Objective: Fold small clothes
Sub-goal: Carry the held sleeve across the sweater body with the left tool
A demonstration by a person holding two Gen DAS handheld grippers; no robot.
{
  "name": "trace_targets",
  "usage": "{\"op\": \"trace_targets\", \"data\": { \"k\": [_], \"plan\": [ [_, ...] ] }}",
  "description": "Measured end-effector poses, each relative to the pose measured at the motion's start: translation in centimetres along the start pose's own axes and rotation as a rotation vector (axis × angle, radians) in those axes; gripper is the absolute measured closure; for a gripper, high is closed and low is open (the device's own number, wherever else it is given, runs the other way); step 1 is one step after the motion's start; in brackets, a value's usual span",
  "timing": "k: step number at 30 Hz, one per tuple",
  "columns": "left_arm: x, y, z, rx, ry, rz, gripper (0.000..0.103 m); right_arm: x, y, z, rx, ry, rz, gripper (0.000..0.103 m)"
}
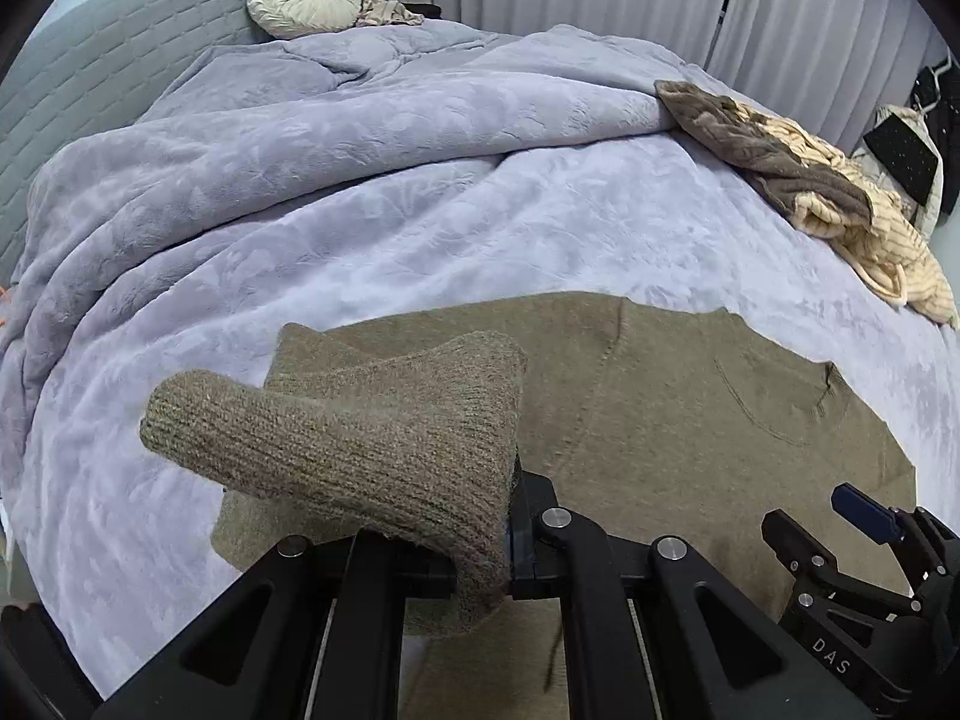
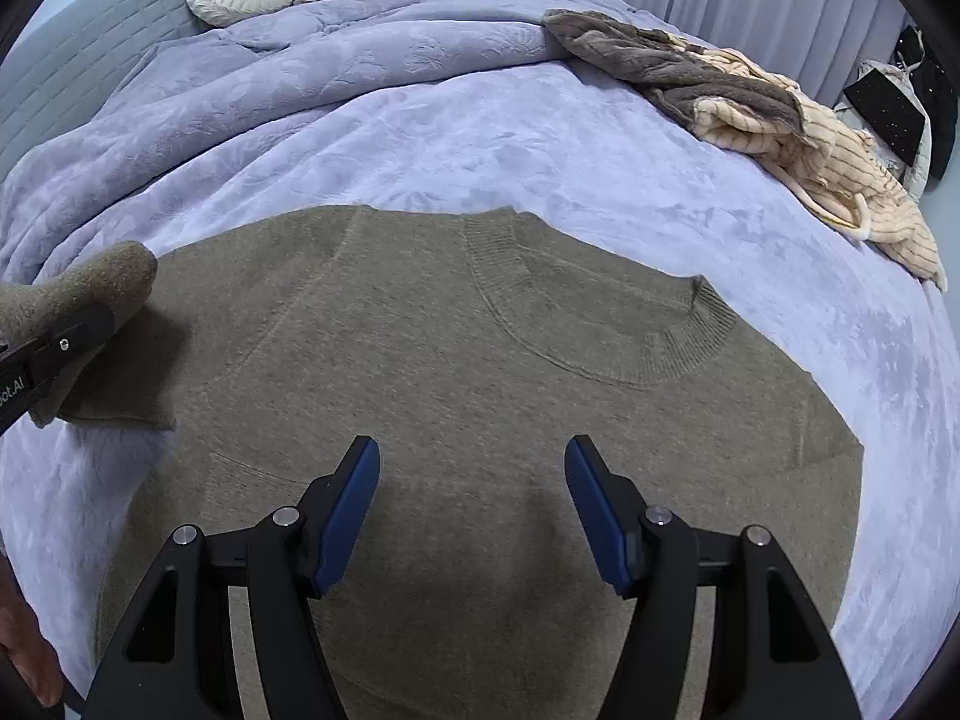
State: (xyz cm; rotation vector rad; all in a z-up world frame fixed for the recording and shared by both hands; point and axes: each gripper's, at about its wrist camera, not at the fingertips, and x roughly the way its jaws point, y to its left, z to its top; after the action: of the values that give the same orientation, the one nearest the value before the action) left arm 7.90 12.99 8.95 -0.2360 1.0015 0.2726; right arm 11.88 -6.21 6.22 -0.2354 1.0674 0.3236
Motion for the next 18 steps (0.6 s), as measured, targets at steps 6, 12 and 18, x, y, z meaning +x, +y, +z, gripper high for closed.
{"op": "trace_targets", "data": {
  "k": [6, 12, 18],
  "plan": [
    [-0.7, -6.1, -1.6, 0.09, -0.002, -0.004, 0.093, -1.0, -4.9, -2.1, 0.081, -0.003, -0.002, 0.035],
    [-1.4, -10.7, -3.1, 0.146, 0.001, -0.04, 0.093, -2.2, -8.4, -4.2, 0.09, 0.005, -0.018, 0.035],
    [-1.6, -14.3, -4.5, 0.203, 0.012, -0.053, 0.093, -2.9, -11.7, -5.9, 0.141, 0.009, -0.034, 0.035]
  ]
}}
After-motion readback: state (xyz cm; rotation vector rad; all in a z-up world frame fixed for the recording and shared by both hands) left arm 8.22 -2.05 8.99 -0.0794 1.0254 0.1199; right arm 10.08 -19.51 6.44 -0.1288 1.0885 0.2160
